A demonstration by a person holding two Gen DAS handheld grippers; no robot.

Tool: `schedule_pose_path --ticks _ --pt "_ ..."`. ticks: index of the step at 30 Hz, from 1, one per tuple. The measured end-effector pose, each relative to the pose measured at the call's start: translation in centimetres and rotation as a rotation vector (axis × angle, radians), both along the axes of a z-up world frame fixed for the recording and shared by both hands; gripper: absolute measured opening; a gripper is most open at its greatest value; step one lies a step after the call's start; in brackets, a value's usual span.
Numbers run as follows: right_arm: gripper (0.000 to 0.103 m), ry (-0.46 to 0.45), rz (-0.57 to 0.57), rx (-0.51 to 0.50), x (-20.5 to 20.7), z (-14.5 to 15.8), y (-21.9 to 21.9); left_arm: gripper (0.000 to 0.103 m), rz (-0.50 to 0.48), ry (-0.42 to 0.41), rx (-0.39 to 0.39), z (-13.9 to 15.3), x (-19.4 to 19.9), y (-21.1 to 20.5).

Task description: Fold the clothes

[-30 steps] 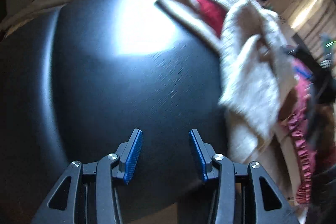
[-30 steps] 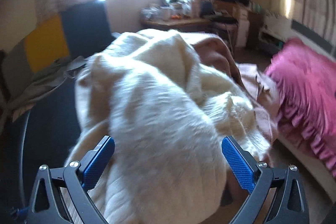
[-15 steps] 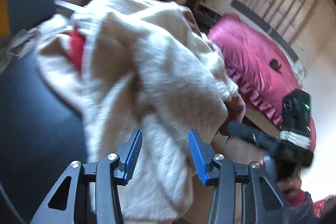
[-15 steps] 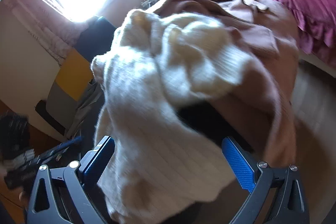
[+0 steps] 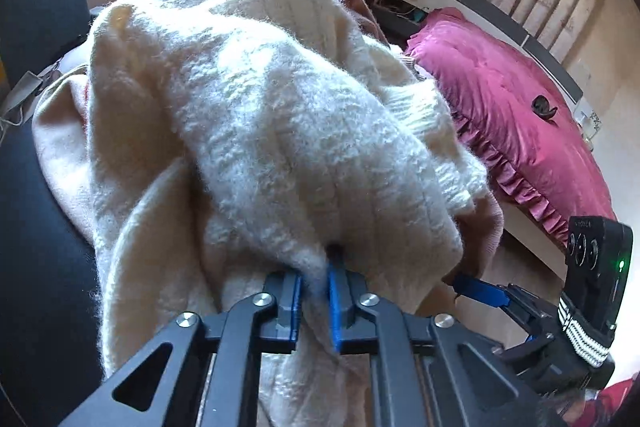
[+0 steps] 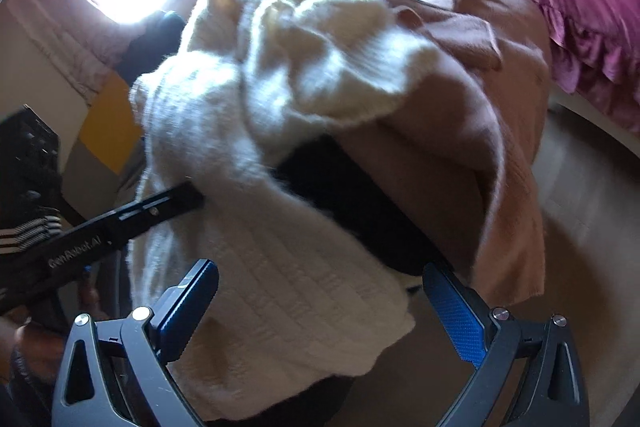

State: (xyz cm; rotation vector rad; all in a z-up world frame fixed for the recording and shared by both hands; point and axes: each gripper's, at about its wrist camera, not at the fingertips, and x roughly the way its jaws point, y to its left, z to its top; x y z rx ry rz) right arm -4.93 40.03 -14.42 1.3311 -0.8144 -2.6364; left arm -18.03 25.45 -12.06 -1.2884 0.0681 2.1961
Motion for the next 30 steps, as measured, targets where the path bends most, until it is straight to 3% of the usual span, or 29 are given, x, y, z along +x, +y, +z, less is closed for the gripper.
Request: schedule_pose_path --ticks 3,9,11,14,19,23,27,30 --pt "0.103 -0.016 -0.007 0.049 0.1 0.1 0.2 0.005 0.052 0.024 0.064 1.8 0.1 -1.6" --pt "0.103 0.004 0.0 0.085 0.8 1.7 0.4 0.005 0.293 0.122 0.27 7.9 0.7 -12.1" --pt "0.103 0.026 0.019 0.088 0.9 2.5 0.1 0.005 0.38 0.159 0.284 9.2 1.6 -17.0" --pt "0.103 0.06 0.061 0.095 0.4 3.5 -1.4 0.005 0.502 0.179 0.244 9.3 4.1 -26.3" --pt "0.103 0.077 0.163 0.118 -0.2 3.9 -4.9 0.006 0.638 0.059 0.182 4.6 7.5 -35.8" --pt "0.103 0.045 0.247 0.112 -0.3 3.2 -7.9 0.012 0.704 -0.008 0.067 0.2 11.2 -38.5" --pt "0.103 0.021 0.317 0.081 0.8 2.4 -10.3 0.017 0.718 0.005 -0.031 -0.3 13.7 -39.3" --pt "0.103 0.0 0.32 0.057 0.8 2.2 -10.7 0.021 0.672 0.077 -0.098 0.8 15.8 -38.1"
